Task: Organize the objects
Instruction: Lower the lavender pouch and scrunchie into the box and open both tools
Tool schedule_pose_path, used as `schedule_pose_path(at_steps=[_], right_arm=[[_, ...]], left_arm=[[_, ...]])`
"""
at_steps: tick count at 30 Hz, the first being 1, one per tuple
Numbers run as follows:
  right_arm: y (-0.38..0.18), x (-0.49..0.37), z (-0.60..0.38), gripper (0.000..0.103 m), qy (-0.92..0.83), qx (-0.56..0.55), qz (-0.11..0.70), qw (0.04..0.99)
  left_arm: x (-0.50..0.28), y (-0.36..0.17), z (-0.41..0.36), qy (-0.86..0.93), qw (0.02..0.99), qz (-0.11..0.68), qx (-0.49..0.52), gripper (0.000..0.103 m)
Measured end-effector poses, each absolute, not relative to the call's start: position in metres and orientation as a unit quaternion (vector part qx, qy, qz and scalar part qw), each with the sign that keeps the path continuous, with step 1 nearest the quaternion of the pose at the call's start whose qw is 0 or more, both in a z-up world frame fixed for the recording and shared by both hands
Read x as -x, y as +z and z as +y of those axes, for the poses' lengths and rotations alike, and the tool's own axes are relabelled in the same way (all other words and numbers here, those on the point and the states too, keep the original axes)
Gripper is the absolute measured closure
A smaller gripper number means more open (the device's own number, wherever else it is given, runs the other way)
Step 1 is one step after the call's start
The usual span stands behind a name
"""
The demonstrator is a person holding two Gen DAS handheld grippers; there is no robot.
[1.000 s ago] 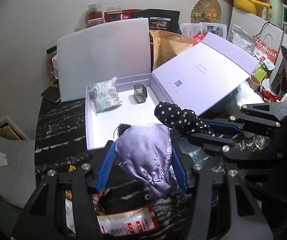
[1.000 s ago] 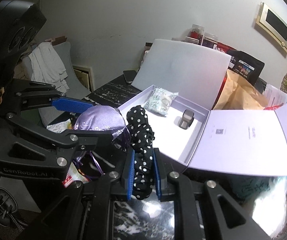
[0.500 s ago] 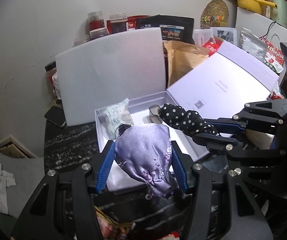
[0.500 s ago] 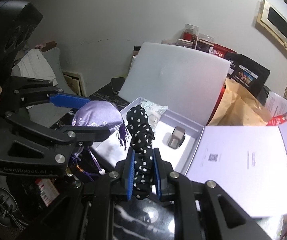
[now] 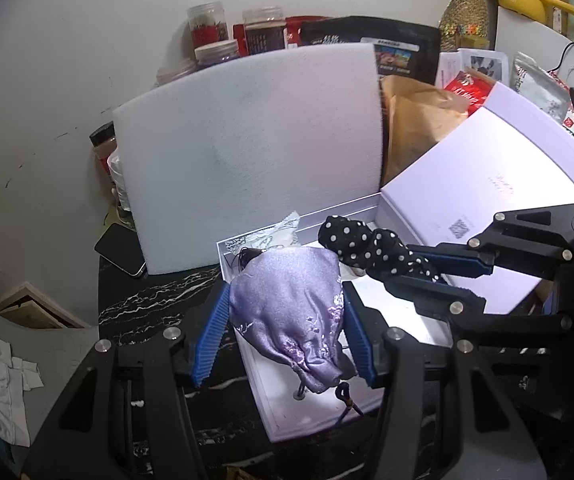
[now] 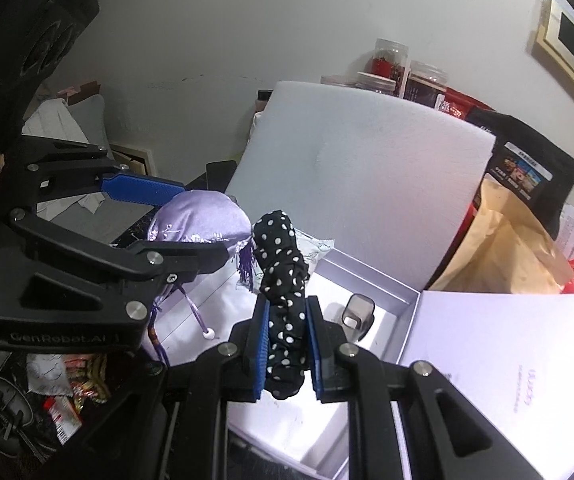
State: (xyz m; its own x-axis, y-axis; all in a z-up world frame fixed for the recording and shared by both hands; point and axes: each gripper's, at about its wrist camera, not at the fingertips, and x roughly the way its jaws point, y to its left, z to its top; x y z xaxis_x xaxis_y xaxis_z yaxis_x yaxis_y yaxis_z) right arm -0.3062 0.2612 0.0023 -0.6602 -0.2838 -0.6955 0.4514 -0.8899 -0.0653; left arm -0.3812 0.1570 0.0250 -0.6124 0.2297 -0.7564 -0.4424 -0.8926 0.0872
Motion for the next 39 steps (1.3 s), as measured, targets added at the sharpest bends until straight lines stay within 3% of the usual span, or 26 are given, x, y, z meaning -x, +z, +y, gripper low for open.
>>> schedule_pose_path(at_steps=[15, 39], right_arm=[[-0.032, 0.364, 0.269, 0.087, -0.902, -0.391, 0.078, 0.167], [-0.096, 0.402, 0.282, 0.087, -0.877, -0.458, 0.06, 0.131]], left_arm=[[0.443, -0.022, 0.147, 0.88, 0.185, 0.106, 0.425, 0.05], [0.481, -0.082, 0.166, 0.864, 0.169, 0.128, 0.456, 0.05]])
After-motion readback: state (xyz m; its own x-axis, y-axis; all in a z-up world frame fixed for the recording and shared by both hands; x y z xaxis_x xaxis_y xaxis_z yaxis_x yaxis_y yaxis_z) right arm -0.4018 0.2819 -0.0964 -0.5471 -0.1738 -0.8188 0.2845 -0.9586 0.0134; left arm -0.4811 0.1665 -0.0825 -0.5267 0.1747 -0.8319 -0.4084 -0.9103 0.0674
